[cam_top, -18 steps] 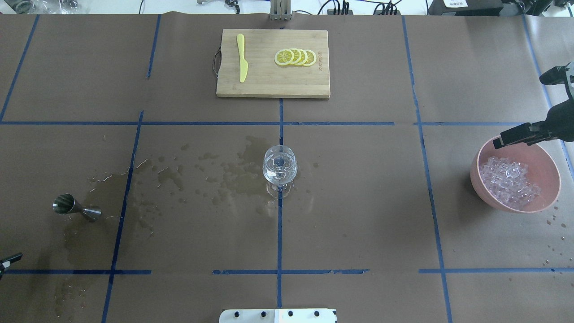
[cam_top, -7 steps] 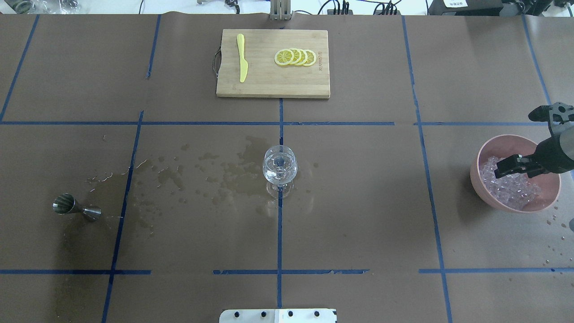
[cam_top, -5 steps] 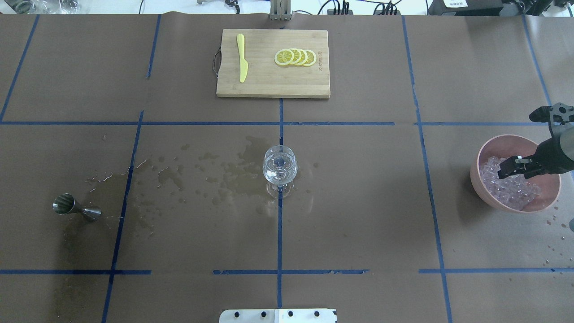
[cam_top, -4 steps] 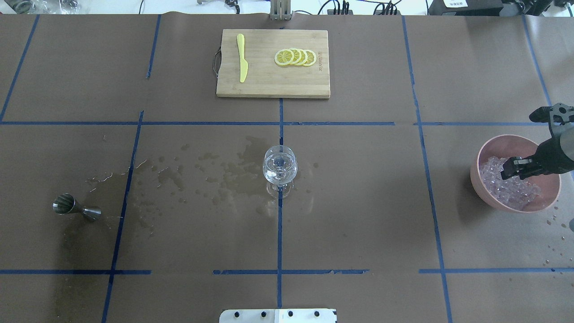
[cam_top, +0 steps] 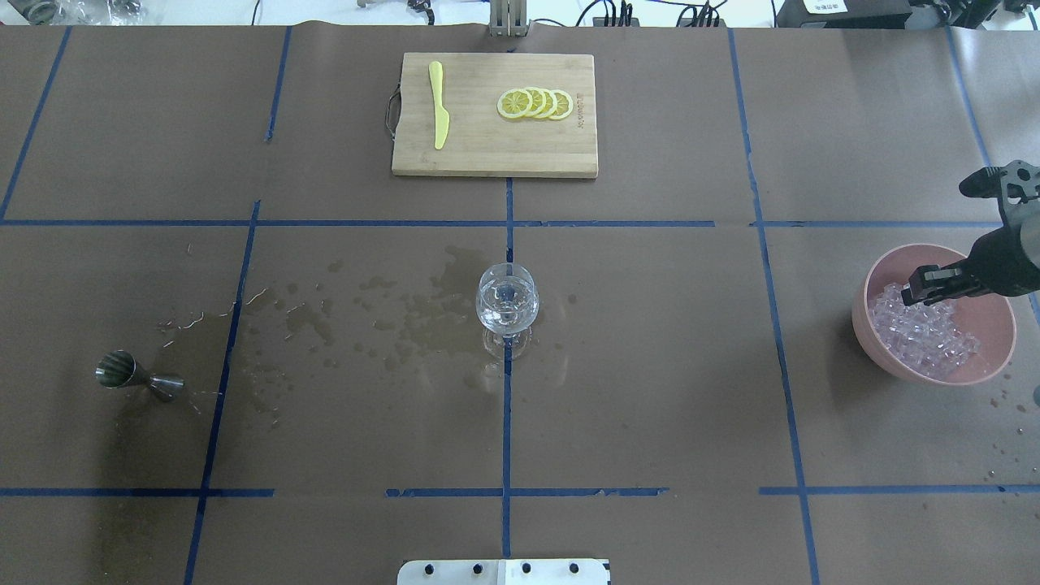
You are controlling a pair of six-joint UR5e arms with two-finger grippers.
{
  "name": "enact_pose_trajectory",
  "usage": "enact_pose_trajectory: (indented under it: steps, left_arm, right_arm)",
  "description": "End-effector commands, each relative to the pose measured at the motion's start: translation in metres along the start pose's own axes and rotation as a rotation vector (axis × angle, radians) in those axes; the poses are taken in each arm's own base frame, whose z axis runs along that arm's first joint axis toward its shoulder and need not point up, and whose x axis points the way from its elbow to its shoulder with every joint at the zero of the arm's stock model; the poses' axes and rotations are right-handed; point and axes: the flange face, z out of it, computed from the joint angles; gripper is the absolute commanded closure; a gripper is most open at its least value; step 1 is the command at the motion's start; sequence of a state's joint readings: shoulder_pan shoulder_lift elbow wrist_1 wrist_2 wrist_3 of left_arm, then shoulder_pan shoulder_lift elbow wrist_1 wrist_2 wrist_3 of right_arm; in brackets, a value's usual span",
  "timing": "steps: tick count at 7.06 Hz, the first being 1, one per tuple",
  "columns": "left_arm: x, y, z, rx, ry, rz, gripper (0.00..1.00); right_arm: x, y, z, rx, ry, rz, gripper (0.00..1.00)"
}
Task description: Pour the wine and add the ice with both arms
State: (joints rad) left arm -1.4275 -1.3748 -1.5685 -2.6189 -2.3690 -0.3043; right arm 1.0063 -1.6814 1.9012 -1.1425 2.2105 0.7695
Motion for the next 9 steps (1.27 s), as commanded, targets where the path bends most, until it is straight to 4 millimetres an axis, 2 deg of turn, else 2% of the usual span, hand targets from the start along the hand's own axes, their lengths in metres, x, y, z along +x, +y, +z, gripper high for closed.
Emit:
enact_pose_trajectory:
  steps: [1,2,3,4,5,6,7,8,9]
  left_arm:
    - [-0.010,0.005,0.008,-0.145,0.025,-0.157,0.00]
    - [-0.006,0.001,0.008,-0.165,0.021,-0.173,0.00]
    - [-0.002,0.001,0.019,-0.213,0.034,-0.190,0.00]
    - [0.007,-0.006,0.018,-0.226,0.033,-0.187,0.00]
    - [0.003,-0.004,0.020,-0.252,0.002,-0.216,0.00]
    - [-0.004,-0.004,0.021,-0.266,-0.055,-0.183,0.00]
    - [-0.011,-0.019,0.026,-0.338,-0.064,-0.139,0.00]
    - [-0.039,-0.037,0.001,-0.361,-0.113,-0.145,0.00]
    - [-0.047,-0.060,-0.010,-0.346,-0.153,-0.141,0.00]
  right_arm:
    - [-0.063,-0.037,-0.037,0.048,-0.039,-0.018,1.00]
    - [-0.095,-0.052,-0.053,0.054,-0.047,-0.004,1.00]
    - [-0.139,-0.055,-0.058,0.054,-0.085,0.053,1.00]
    - [-0.194,-0.055,-0.058,0.059,-0.131,0.116,1.00]
    - [-0.247,-0.046,-0.060,0.056,-0.180,0.140,1.00]
    - [-0.296,-0.032,-0.052,0.052,-0.211,0.167,1.00]
    - [-0.338,-0.021,-0.049,0.054,-0.215,0.175,1.00]
    - [-0.379,-0.024,-0.068,0.054,-0.208,0.173,1.00]
    - [-0.414,-0.010,-0.070,0.024,-0.198,0.168,1.00]
